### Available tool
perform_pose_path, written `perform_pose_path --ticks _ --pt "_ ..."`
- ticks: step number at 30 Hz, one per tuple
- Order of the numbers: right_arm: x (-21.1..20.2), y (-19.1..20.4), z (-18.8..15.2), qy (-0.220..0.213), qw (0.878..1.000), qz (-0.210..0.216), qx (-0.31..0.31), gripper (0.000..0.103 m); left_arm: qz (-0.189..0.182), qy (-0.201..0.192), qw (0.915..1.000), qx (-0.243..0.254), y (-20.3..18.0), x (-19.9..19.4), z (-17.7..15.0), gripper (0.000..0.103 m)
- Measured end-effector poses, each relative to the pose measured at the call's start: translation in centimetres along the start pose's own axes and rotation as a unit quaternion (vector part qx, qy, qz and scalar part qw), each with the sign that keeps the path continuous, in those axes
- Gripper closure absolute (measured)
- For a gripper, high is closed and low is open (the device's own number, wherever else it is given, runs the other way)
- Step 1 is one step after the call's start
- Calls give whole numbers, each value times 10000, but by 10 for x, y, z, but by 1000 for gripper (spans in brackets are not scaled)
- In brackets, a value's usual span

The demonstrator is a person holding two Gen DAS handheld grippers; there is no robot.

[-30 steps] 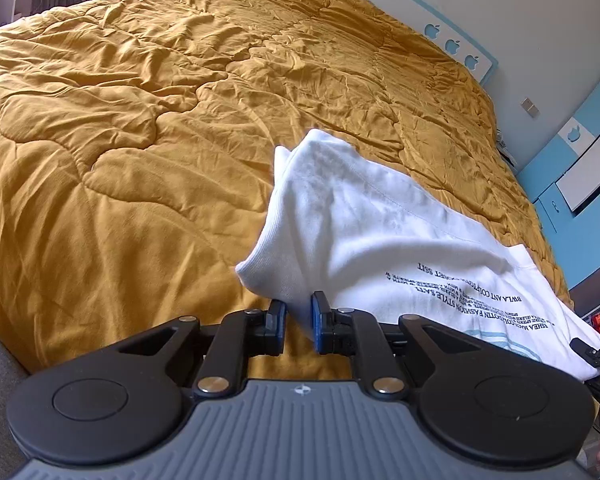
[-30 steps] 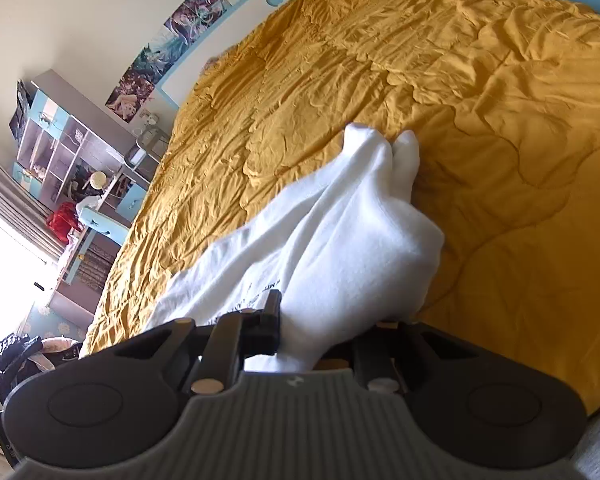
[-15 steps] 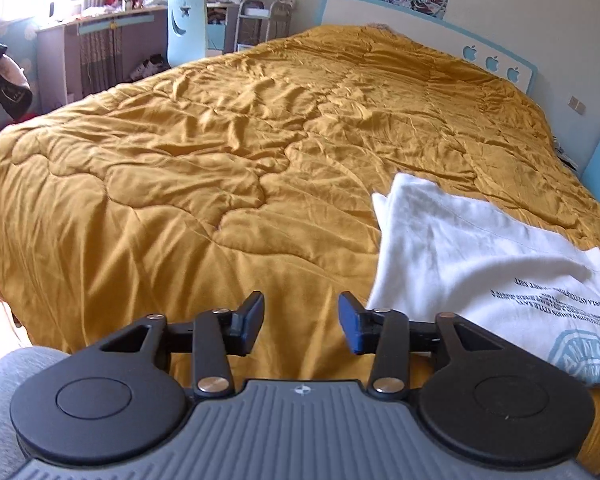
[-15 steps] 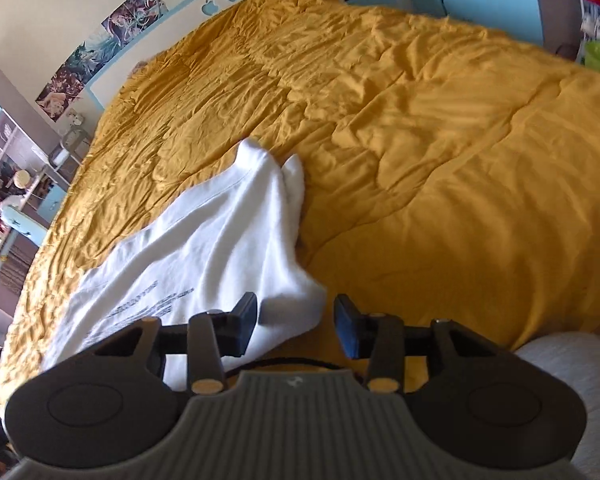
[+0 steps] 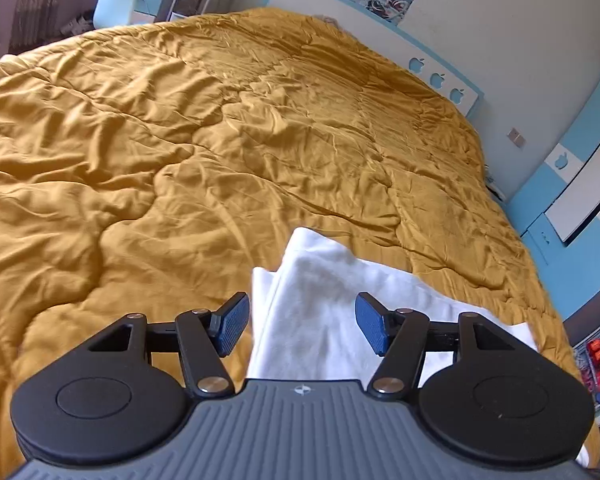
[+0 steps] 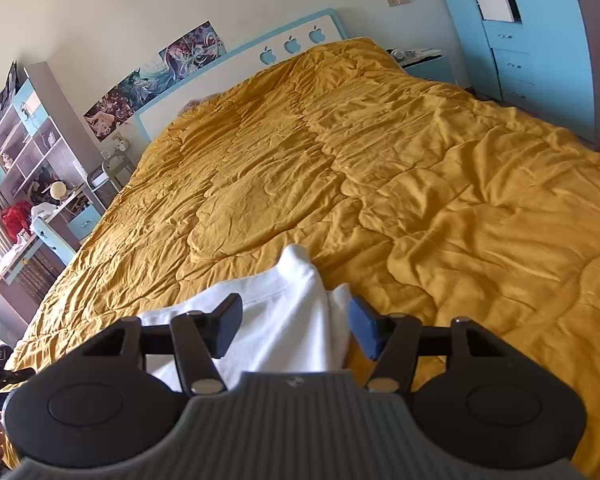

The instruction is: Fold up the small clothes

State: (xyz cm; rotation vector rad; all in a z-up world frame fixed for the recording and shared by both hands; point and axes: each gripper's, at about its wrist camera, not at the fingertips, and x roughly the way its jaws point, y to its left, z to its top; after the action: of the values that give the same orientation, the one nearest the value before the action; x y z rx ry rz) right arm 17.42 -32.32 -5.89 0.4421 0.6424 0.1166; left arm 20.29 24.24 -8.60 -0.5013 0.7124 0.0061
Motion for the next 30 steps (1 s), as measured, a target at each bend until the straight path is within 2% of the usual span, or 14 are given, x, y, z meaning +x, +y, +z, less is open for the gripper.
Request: perform_pose_path --ticks 2,4,8,11,13,14,15,16,17,18,21,25,27,30 --pt "34 6 9 145 9998 91 73 36 520 -69 9986 74 -8 31 6 35" --pt "64 10 17 333 9994 69 23 35 770 220 9961 376 -14 65 10 35" --pt "122 10 34 659 9977 -139 5 34 500 770 9956 188 -8 107 12 33" --pt "165 5 38 943 9953 -73 187 34 420 791 9959 161 -2 123 13 28" --pt "187 6 36 1070 9940 -171 144 35 199 657 9976 -100 7 129 15 37" --pt "196 7 33 1081 9938 -232 89 38 58 567 9982 -188 10 130 16 51" --pt "203 7 30 1078 9937 -291 43 48 -90 523 9983 -248 12 131 16 77" --pt "207 7 27 1039 9940 -346 15 75 -148 526 9981 -284 13 133 16 86" --pt "209 6 23 903 9951 -392 22 88 -159 495 9982 -286 13 132 15 87" --pt "207 4 20 752 9966 -331 60 94 -194 388 9987 -263 12 129 14 90" --pt "194 0 14 201 9996 -127 170 98 -439 -74 9982 -395 15 114 14 92" --pt "171 -1 16 -574 9977 310 179 98 -1047 -773 9849 -1141 30 92 18 92" --pt "171 5 16 -693 9972 286 -20 98 -856 -745 9891 -941 27 99 19 92" --pt "189 4 10 -481 9987 39 -139 98 -483 -370 9936 -953 34 125 9 92"
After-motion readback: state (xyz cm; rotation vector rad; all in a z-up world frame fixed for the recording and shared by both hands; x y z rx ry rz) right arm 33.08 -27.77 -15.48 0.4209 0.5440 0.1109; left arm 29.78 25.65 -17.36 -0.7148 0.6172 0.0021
